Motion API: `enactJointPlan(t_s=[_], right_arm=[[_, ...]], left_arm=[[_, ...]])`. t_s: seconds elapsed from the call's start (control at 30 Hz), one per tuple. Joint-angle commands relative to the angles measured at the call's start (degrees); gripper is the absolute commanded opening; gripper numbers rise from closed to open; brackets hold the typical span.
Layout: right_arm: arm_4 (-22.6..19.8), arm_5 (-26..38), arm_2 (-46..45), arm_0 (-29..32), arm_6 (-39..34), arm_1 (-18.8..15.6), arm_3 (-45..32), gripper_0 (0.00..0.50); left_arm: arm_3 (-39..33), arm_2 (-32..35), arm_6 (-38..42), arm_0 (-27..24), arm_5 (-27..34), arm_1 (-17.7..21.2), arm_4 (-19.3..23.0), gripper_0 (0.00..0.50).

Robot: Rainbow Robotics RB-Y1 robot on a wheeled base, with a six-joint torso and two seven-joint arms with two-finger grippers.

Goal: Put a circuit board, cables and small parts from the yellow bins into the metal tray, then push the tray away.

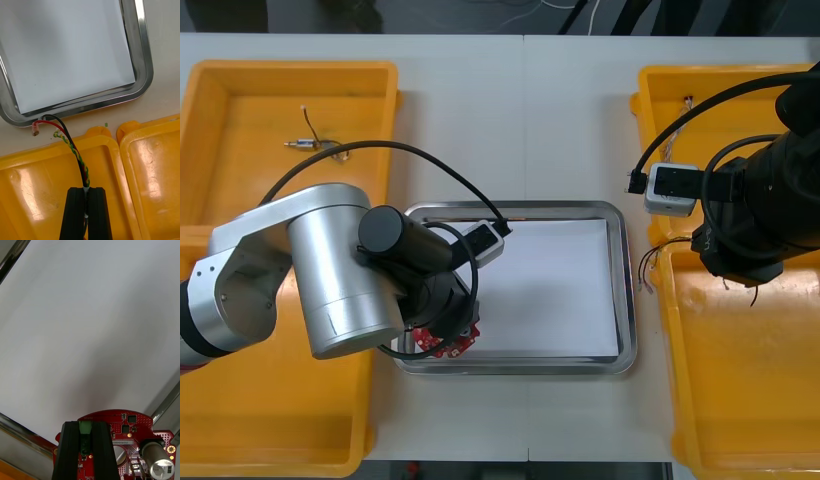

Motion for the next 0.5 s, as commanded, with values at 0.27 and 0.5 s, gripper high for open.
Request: enactJointPlan(t_s=[0.27,0.5], right_arm=[[0.51,0.20,0.55,-1.82,-2.37,0.24,-1.57,0.000],[0.34,0.20,0.55,-1.82,-2.46,0.24,-1.57,0.000]], left_arm=[[3.65,-3.59,3.52,-2.06,-5.61,-1.07,-3.59,0.000],[5.06,-4.64,3.87,-2.06,-7.37,-0.90,-4.56,0.000]])
